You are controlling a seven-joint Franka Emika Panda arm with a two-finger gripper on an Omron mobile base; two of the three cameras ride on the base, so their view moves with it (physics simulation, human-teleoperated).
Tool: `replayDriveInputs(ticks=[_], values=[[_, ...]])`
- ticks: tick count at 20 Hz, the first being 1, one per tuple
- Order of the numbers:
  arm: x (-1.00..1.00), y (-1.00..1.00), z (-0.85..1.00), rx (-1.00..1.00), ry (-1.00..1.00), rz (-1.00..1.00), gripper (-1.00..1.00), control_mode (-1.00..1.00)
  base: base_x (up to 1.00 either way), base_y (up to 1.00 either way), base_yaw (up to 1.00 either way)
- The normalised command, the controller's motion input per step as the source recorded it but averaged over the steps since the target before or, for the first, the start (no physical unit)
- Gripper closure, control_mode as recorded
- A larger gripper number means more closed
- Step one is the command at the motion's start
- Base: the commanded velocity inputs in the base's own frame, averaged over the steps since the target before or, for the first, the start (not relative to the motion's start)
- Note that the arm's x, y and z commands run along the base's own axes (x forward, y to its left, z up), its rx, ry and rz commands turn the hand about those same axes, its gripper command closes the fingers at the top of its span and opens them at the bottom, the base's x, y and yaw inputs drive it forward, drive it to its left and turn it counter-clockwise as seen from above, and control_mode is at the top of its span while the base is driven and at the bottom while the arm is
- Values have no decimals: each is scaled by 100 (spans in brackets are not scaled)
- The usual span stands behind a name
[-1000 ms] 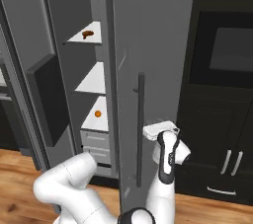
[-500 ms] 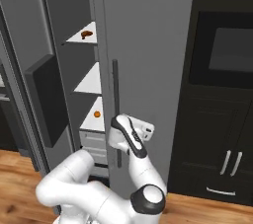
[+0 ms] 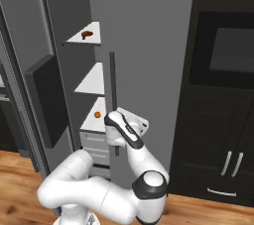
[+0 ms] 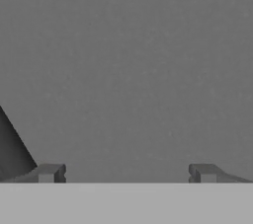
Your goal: There's a chicken drumstick in the fridge that needs to be moved to the freezer for freezing. Pick up the chicken drumstick from the fridge, place it on any shelf in the freezer, and close the fridge and freezer doors when done.
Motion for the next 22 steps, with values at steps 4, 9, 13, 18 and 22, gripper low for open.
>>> replayDriveInputs(ticks=[4, 9, 13, 18, 22], values=[[41, 1, 26, 6, 0, 4, -100, -100, 0, 0, 0], [56, 4, 24, 2, 0, 1, -100, -100, 0, 0, 0], [51, 11, 17, 0, 0, 0, -100, -100, 0, 0, 0], [16, 8, 21, 0, 0, 0, -100, -100, 0, 0, 0], [-1, 0, 36, 2, 1, 0, -100, -100, 0, 0, 0]])
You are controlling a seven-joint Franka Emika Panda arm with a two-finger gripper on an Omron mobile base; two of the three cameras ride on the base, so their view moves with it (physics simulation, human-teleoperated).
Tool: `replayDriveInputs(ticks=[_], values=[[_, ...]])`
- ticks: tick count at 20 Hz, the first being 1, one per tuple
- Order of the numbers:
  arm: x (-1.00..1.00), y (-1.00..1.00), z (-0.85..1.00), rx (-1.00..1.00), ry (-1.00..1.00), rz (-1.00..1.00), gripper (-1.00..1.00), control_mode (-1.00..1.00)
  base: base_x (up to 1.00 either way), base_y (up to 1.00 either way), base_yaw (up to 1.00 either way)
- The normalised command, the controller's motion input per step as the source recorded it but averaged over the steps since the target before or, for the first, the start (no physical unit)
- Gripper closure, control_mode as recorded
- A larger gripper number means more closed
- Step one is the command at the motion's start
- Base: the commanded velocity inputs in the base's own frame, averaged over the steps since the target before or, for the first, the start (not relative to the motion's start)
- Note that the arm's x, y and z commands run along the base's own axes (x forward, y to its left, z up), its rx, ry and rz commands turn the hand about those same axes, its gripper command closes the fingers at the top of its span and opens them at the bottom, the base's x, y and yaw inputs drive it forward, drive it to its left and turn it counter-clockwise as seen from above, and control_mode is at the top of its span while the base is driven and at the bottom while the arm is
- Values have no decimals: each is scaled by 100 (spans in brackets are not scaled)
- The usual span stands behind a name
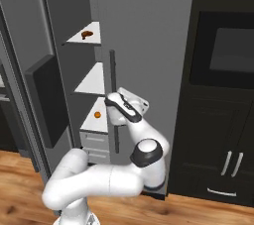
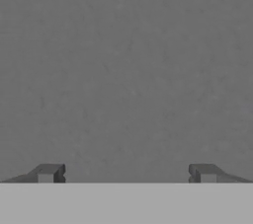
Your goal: There's a chicken drumstick in the fridge that needs to be moved to the freezer for freezing. Pick up the chicken drumstick from the fridge, place it on any shelf in the freezer, and close the fridge and freezer doors when done.
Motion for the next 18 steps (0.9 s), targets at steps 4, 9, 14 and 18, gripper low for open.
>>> replayDriveInputs(ticks=[4, 9, 14, 18], values=[[-1, 0, 44, 1, 0, 0, -100, -100, 0, 0, 0], [-32, -6, 61, 0, 0, 0, -100, -100, 0, 0, 0], [-100, -17, 69, 0, 0, -2, -100, -100, 0, 0, 0], [-100, -36, 83, 0, 0, -3, -100, -100, 0, 0, 0]])
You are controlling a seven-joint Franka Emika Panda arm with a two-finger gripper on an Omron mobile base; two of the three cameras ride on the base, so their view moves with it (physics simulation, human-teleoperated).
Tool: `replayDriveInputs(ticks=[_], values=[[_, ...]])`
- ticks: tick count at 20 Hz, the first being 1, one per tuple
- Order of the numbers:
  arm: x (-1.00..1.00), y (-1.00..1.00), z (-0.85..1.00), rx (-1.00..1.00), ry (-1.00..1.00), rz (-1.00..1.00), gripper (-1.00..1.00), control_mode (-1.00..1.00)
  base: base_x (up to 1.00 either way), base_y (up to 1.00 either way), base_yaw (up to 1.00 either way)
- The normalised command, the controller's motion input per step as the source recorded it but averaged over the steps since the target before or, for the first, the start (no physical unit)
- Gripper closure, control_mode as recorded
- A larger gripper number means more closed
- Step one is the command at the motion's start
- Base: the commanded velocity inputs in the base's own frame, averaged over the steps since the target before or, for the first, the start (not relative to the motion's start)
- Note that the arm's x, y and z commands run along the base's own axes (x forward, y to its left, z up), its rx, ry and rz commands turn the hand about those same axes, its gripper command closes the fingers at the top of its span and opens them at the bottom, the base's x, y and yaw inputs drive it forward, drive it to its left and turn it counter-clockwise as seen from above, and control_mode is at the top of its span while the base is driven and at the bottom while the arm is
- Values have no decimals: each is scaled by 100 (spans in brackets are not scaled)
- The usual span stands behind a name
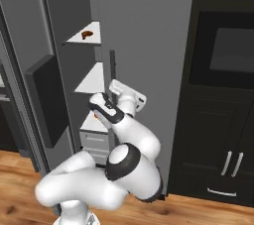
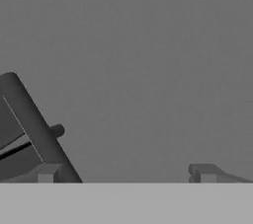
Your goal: There's a chicken drumstick in the fridge that needs to be moved to the freezer for freezing. Pick up the chicken drumstick from the fridge, place it on any shelf in the freezer, and close the fridge and freezer doors when done.
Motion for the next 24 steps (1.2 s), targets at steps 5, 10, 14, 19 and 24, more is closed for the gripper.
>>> replayDriveInputs(ticks=[5, 10, 14, 19, 24], values=[[-82, -27, 98, 0, 7, -3, -100, -100, 0, 0, 0], [-84, -12, 100, -4, 12, -5, -100, -100, 0, 0, 0], [-80, -6, 99, -5, 20, -5, -100, -100, 0, 0, 0], [-74, -1, 97, -2, 22, -4, -100, -100, 0, 0, 0], [-77, 0, 59, 0, 27, -1, -100, -100, 0, 0, 0]])
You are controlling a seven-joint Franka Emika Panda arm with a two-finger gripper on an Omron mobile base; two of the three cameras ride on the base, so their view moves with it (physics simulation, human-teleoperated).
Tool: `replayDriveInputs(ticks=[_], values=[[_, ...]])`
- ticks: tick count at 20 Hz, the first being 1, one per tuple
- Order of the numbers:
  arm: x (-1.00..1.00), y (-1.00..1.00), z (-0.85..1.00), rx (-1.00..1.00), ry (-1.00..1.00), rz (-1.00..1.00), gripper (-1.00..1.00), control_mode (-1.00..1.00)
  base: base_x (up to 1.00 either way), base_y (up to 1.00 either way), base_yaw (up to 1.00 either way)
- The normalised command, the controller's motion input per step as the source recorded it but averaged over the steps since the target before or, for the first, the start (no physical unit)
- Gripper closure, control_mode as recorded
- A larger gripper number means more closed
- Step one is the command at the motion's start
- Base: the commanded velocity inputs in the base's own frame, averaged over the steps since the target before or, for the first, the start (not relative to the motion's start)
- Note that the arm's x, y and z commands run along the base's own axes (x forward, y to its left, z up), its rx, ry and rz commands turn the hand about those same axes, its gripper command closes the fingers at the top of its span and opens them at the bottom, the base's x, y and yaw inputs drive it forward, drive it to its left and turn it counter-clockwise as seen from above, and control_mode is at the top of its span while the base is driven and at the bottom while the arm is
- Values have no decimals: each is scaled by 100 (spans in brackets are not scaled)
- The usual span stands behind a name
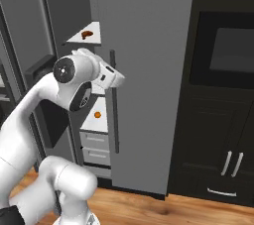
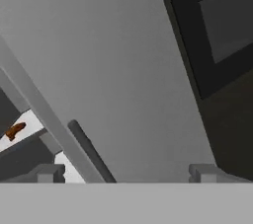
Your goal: There's a chicken drumstick in the fridge that needs to be moved to the freezer for freezing. Pick up the chicken drumstick from the fridge, place it on any shelf in the freezer, and close the fridge and freezer doors when done.
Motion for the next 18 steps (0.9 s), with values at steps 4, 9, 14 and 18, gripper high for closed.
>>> replayDriveInputs(ticks=[4, 9, 14, 18], values=[[-99, 13, -25, 0, 23, 0, -100, -100, 0, 0, 0], [-100, 51, -65, 0, 12, 0, -100, -100, 0, 0, 0], [-82, 87, -52, 0, 1, 0, -100, -100, 0, 0, 0], [-50, 100, -2, 0, 0, 0, -100, -100, 0, 0, 0]])
